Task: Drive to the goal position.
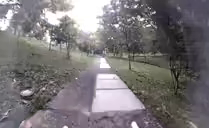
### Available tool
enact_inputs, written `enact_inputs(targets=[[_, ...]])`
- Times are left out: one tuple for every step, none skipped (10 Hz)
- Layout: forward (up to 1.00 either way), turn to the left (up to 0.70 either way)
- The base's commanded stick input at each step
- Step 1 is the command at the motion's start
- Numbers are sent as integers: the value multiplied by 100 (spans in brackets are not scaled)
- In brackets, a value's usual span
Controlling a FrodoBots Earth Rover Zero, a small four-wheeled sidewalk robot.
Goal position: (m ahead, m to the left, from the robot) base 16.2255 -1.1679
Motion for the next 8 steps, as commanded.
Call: enact_inputs(targets=[[70, -6], [70, -7], [70, -7], [70, -7], [70, -2], [70, 0], [70, 0], [70, 0]])
